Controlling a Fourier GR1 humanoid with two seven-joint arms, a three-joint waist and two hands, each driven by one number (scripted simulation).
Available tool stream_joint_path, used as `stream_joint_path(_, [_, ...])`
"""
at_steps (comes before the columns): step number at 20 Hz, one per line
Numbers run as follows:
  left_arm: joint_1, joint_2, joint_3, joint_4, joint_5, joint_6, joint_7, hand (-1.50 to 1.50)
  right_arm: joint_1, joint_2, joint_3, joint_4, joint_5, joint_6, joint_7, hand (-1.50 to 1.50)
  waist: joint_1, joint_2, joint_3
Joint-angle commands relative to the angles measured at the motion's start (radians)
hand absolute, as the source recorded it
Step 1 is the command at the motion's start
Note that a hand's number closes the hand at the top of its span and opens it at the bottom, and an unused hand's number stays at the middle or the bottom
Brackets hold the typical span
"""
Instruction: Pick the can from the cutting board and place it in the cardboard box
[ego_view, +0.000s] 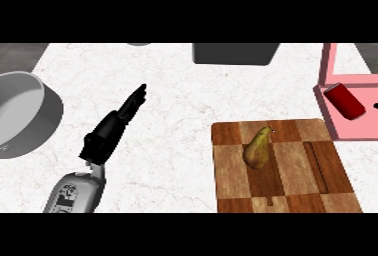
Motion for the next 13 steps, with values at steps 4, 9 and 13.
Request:
stream_joint_path(4, [-0.014, -0.011, 0.007, 0.055, -0.016, 0.017, -0.041, 0.00, -0.036, 0.023, -0.119, 0.165, -0.116, 0.036, -0.159, -1.50, -0.011, 0.001, 0.001])
stream_joint_path(9, [0.033, 0.014, 0.015, 0.044, -0.001, -0.010, -0.091, 0.00, -0.092, -0.057, -0.310, 0.234, -0.304, 0.151, -0.145, -1.50, -0.009, 0.003, 0.002])
stream_joint_path(13, [-0.014, 0.018, 0.034, 0.028, 0.008, -0.008, -0.033, 0.00, -0.124, -0.141, -0.392, 0.310, -0.382, 0.249, -0.099, -1.50, 0.000, 0.005, 0.003])
